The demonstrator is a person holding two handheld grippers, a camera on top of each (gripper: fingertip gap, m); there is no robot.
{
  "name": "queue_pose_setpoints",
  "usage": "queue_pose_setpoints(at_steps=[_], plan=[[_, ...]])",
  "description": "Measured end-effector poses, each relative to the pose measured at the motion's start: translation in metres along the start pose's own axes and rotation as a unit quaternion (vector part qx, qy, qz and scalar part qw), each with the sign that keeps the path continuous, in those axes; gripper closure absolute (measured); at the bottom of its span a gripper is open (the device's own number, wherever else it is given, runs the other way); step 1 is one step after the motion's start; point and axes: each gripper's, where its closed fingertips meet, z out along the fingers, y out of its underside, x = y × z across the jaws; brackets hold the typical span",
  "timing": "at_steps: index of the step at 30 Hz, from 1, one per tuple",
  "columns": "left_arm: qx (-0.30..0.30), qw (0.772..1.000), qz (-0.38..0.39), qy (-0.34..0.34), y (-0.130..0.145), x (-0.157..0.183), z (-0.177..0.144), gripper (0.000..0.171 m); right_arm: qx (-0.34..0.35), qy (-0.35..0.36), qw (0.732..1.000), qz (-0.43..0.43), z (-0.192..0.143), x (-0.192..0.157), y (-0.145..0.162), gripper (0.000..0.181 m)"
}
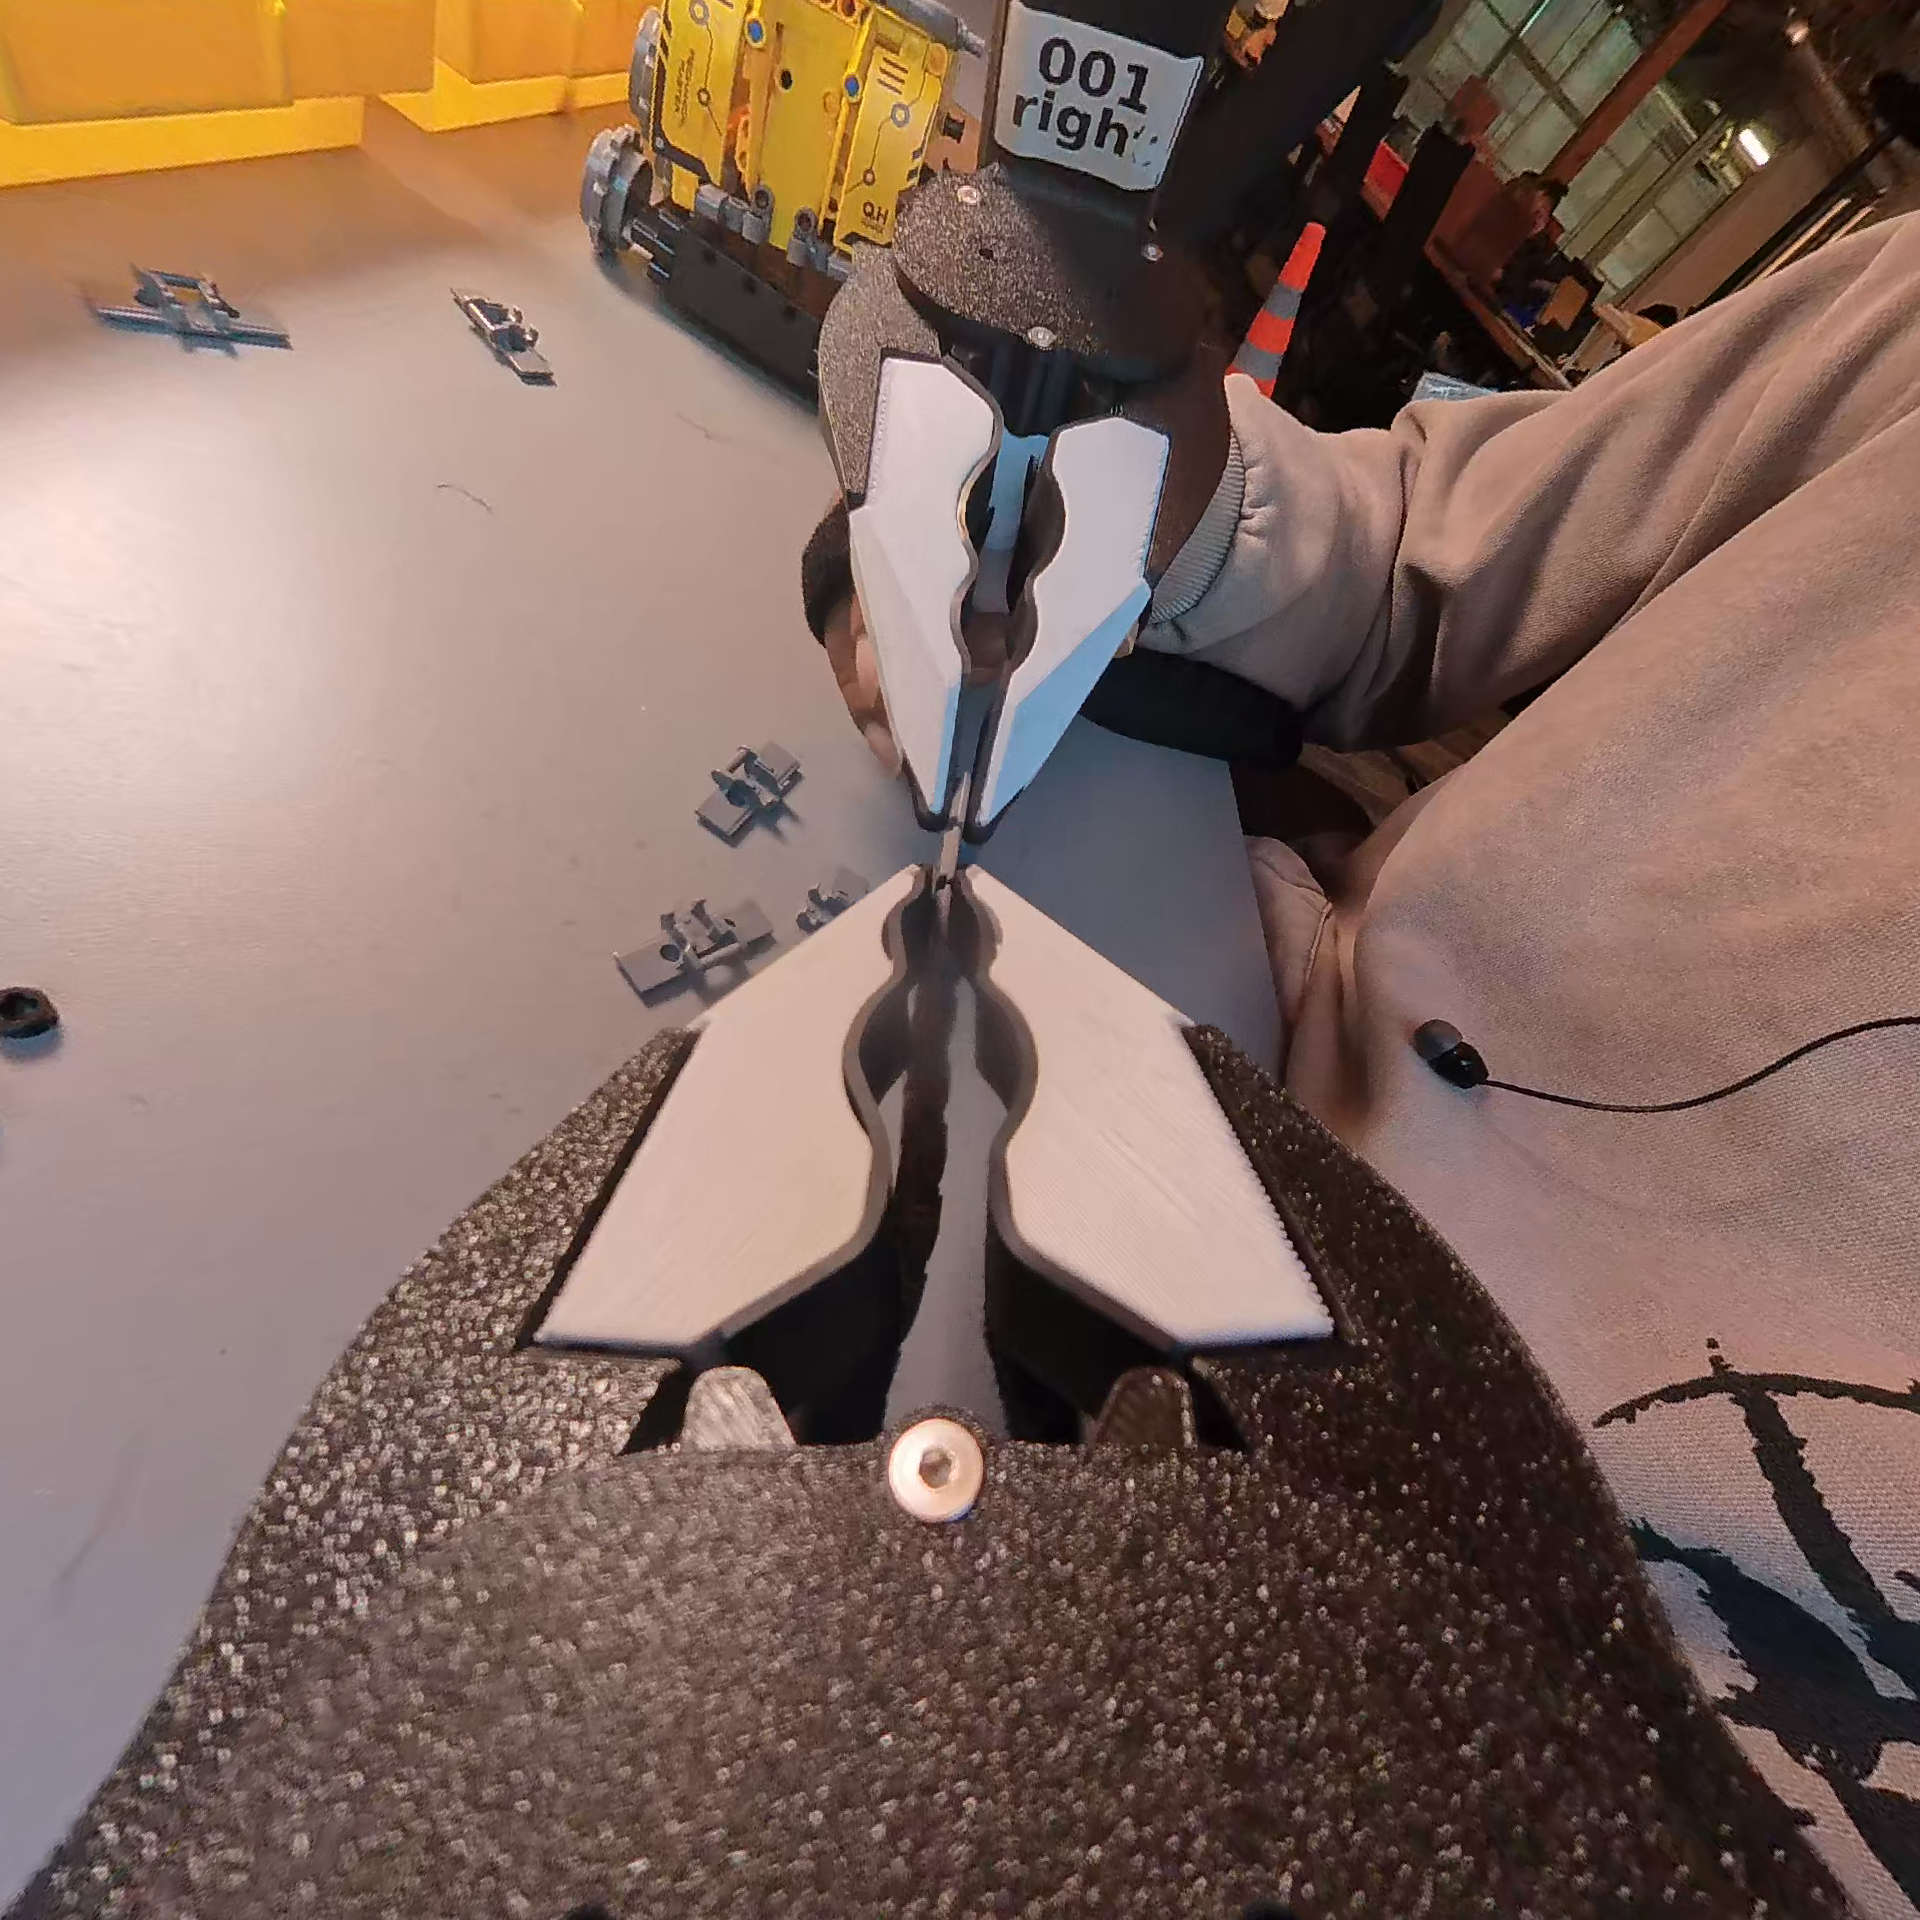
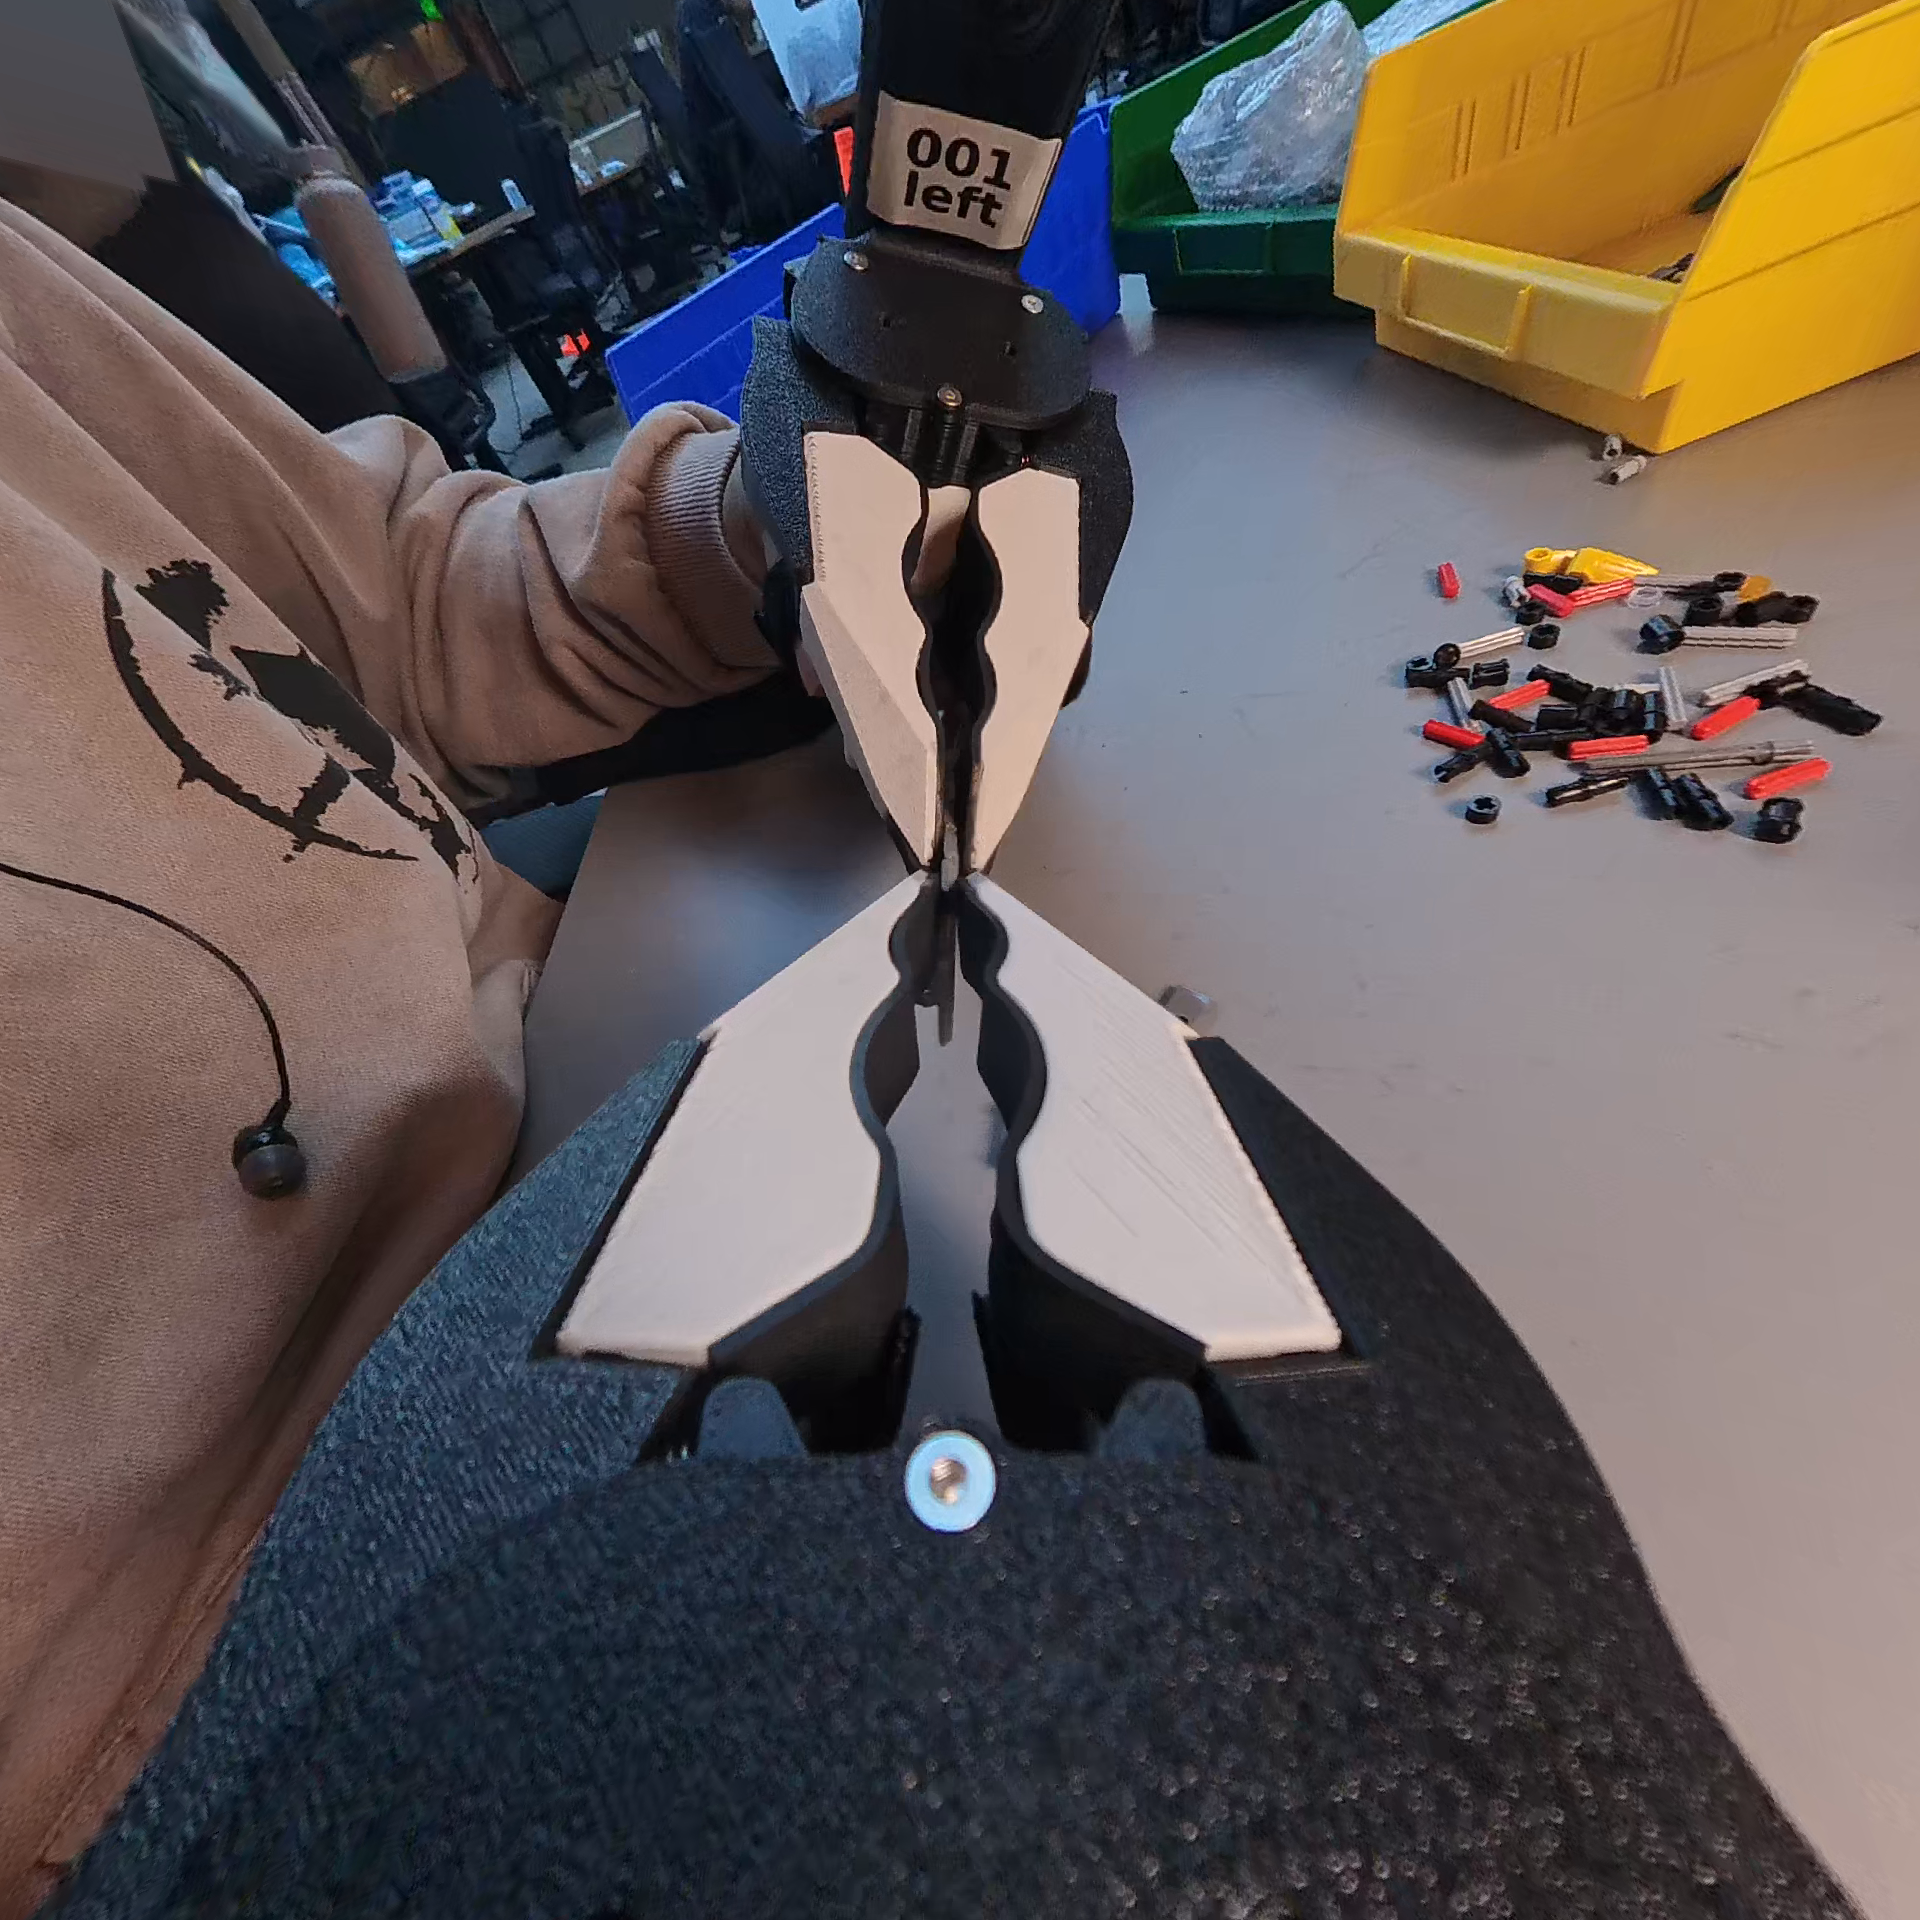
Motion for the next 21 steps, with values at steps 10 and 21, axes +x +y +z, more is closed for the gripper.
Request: queue_pose_setpoints(at_steps=[10,21], plan=[[-0.007,0.999,-0.039,-0.005,0.006,-0.006,0.005,0.169,-0.017,0.02,0.998,-0.058,0.002,-0.002,0.006,0.181],[-0.067,0.995,-0.034,-0.058,0.025,-0.018,0.014,0.169,-0.103,0.062,0.981,-0.155,0.011,0.0,0.033,0.181]])
